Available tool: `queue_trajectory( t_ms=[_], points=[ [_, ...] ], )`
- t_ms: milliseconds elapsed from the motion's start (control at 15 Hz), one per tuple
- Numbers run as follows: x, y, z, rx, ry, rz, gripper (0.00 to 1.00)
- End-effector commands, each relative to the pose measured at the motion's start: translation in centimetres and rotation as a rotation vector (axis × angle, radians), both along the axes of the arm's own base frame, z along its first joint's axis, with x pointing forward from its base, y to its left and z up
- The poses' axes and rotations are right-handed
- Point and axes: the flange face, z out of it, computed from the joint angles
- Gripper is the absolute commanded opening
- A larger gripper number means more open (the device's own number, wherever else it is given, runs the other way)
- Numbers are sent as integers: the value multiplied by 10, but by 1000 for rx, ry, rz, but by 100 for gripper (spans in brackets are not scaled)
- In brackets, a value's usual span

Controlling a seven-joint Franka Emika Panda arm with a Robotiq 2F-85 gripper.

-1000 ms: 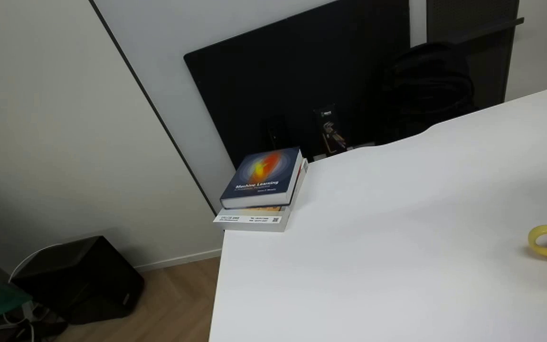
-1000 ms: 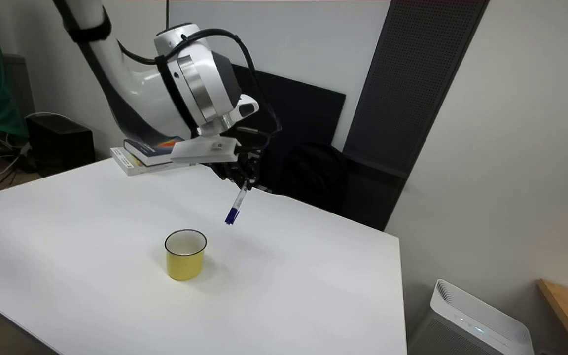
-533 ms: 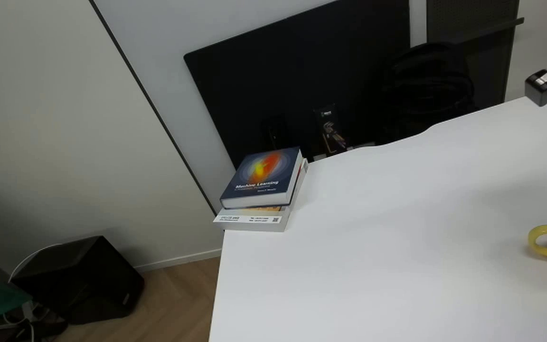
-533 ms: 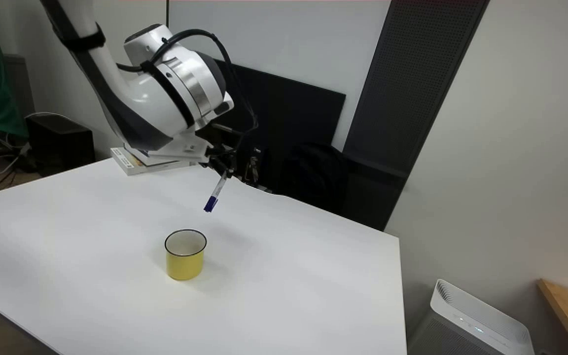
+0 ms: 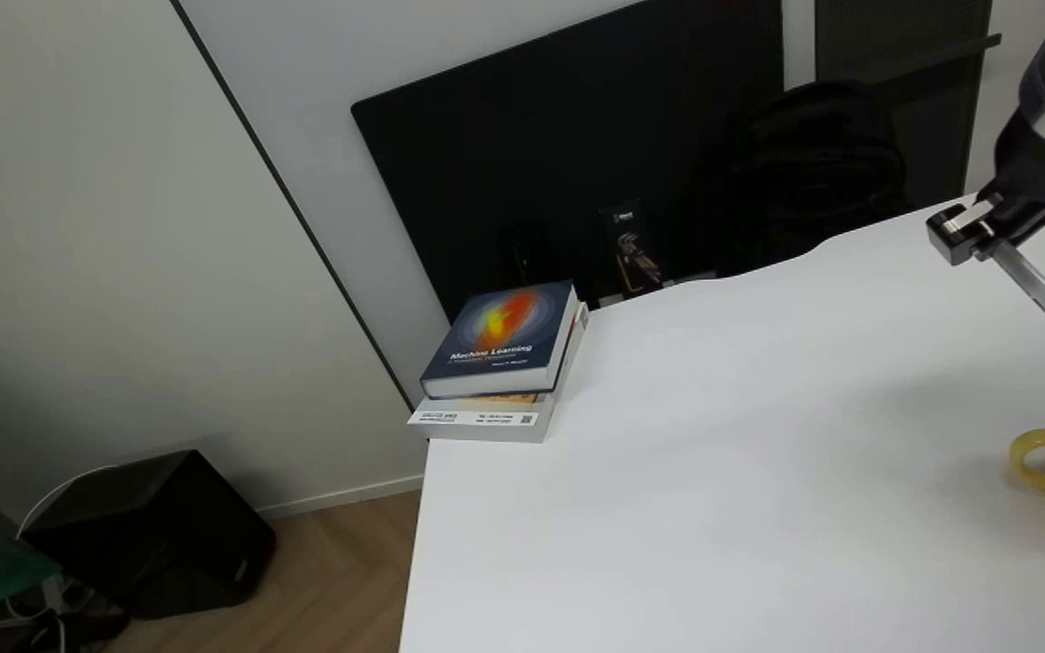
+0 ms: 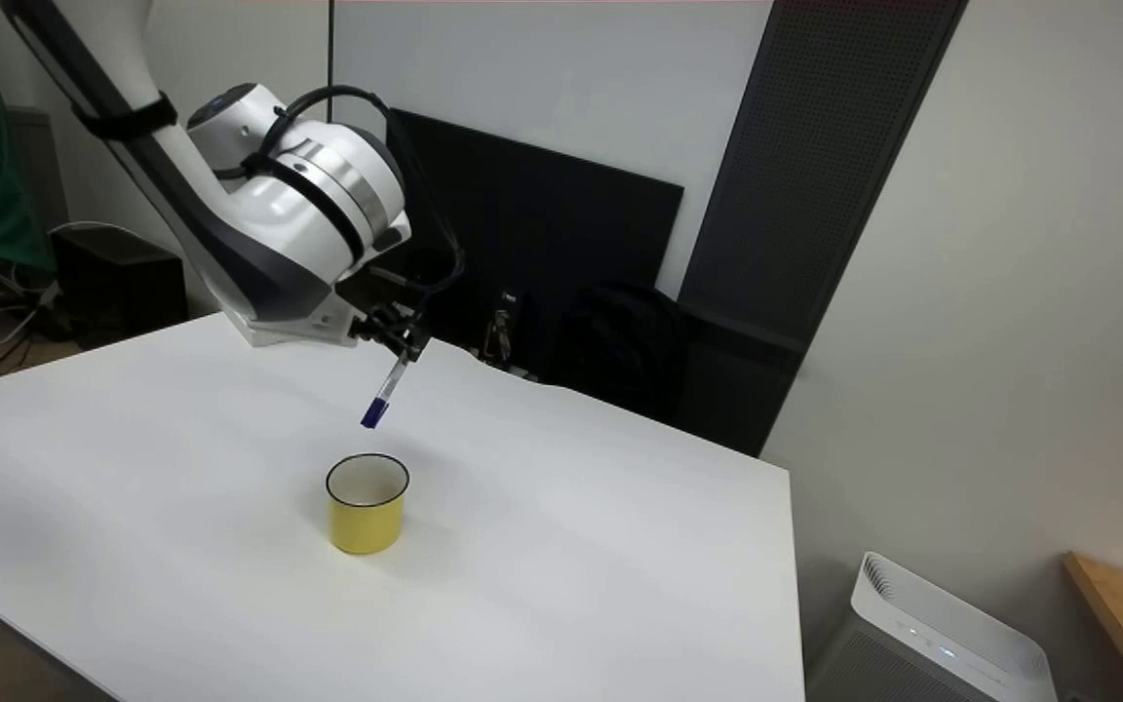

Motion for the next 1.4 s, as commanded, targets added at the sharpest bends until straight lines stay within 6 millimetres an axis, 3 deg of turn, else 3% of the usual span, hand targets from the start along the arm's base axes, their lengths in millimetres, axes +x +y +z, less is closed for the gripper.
queue_trajectory(
  t_ms=[0, 467, 600, 867, 1333],
  points=[
    [-7, 4, -16, -1, -25, -19, 6],
    [-38, 0, -51, 19, 10, -57, 6],
    [-46, -14, -58, 7, 16, -80, 6],
    [-53, -30, -61, -15, 24, -114, 6],
    [-62, -39, -73, -11, 49, -155, 6]
  ],
)
